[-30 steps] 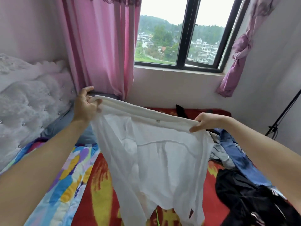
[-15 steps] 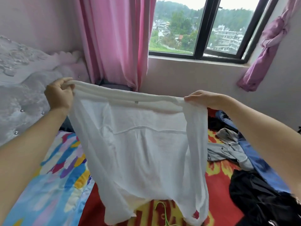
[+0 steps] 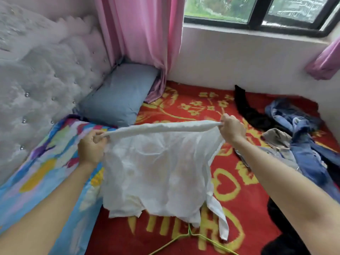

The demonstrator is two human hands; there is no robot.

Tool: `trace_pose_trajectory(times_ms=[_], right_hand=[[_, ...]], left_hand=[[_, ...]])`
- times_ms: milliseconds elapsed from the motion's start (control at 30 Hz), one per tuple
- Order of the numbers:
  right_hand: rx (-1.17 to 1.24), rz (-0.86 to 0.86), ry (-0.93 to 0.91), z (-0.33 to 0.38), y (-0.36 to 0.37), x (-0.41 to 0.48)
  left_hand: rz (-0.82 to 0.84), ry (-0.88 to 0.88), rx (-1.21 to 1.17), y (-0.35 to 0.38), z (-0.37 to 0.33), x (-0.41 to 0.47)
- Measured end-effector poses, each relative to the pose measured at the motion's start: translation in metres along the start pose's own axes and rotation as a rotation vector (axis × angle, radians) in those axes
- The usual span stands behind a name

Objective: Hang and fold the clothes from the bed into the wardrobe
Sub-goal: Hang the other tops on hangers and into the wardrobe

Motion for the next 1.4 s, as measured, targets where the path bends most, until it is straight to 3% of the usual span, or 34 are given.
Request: trace_pose_trajectory(times_ms=[200,333,467,567,733,1067,1133,1233,1400], right_hand=[[0.121,0.544,0.407,-0.129,0.170,-0.069],[0.301,0.614,0.559,-0.164,0.218,-0.096],[0.485,0.602,0.487,-0.162,0.234,-0.114],[0.322,0.622,0.498,-0.192,0.269,-0.167],[-0.016,0.859,0.445,-0.233,0.350,-0.251],[-0.464,0.711,-0.079,-0.224,0.404,-0.283],[-0.431,0.814,-0.051,-0.233,0.403,-0.292],[-0.163,1.016,0.144,-0.247,0.390,-0.302],[0.105,1.226,0.243,-0.223,0.302,-0.285]], left_hand=[[0.271,-0.342,0.087,0.057,0.094,-0.112],[0.323,-0.426,0.091,0.073,0.113,-0.154],[0.281,-0.500,0.060,0.085,0.116,-0.180],[0.300,-0.537,0.046,0.094,0.116,-0.207],[0.345,-0.610,0.070,0.110,0.136,-0.254],[0.359,-0.662,0.092,0.108,0.173,-0.306],[0.349,-0.682,0.077,0.103,0.174,-0.311],[0.385,-0.701,0.053,0.102,0.171,-0.314],[0.394,-0.670,0.029,0.104,0.142,-0.290]])
Point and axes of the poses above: each hand's wrist, its own x-axis towards the middle knuckle, its own y-axis out of the palm, z = x × y, the point moved 10 cm from there along x, towards the middle knuckle, and after that the axes turned 13 degrees about y, right-handed, at the moved point
